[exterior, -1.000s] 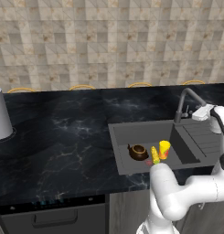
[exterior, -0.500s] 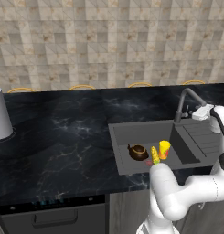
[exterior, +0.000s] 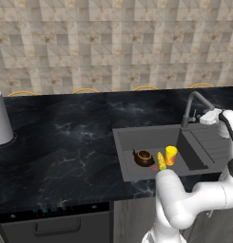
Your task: Pick the teapot and cup and place them in the sink. Then turn on the water.
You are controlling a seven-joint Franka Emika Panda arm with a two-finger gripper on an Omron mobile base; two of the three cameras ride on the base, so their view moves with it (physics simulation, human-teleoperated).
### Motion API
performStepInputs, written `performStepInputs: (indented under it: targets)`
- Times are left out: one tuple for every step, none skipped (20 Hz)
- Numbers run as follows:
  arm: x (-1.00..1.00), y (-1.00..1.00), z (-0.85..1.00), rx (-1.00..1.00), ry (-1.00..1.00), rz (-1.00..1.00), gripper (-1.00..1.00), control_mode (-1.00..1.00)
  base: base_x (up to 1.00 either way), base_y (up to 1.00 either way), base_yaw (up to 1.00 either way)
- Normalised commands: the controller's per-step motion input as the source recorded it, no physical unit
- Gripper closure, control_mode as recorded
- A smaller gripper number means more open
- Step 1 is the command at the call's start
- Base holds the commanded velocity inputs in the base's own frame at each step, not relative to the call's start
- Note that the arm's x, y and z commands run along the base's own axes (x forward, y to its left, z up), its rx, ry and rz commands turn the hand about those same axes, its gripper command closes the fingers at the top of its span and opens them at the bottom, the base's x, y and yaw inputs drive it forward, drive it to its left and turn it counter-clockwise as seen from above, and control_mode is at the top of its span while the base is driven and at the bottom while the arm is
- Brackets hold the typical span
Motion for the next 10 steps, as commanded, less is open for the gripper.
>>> performStepInputs:
  targets:
    - [-0.04,0.0,0.0,0.04,0.0,0.0,-1.0,-1.0,0.0,0.0,0.0]
    - [-0.04,0.0,0.0,0.04,0.0,0.0,-1.0,-1.0,0.0,0.0,0.0]
    - [-0.07,0.0,0.0,0.04,0.0,0.0,-1.0,-1.0,0.0,0.0,0.0]
    - [-0.11,0.0,0.09,0.05,0.0,0.0,-1.0,-1.0,0.0,0.0,0.0]
    - [-0.13,0.0,0.11,0.06,0.0,0.0,-1.0,-1.0,0.0,0.0,0.0]
    - [-0.14,0.0,0.11,0.06,0.0,0.0,-1.0,-1.0,0.0,0.0,0.0]
    - [-0.18,0.0,0.13,0.06,0.0,0.0,-1.0,-1.0,0.0,0.0,0.0]
    - [-0.21,0.0,0.12,0.05,0.0,0.0,-1.0,-1.0,0.0,0.0,0.0]
    - [-0.2,0.0,0.13,0.05,0.0,0.0,-1.0,-1.0,0.0,0.0,0.0]
    - [-0.17,0.0,0.11,0.05,0.0,0.0,-1.0,-1.0,0.0,0.0,0.0]
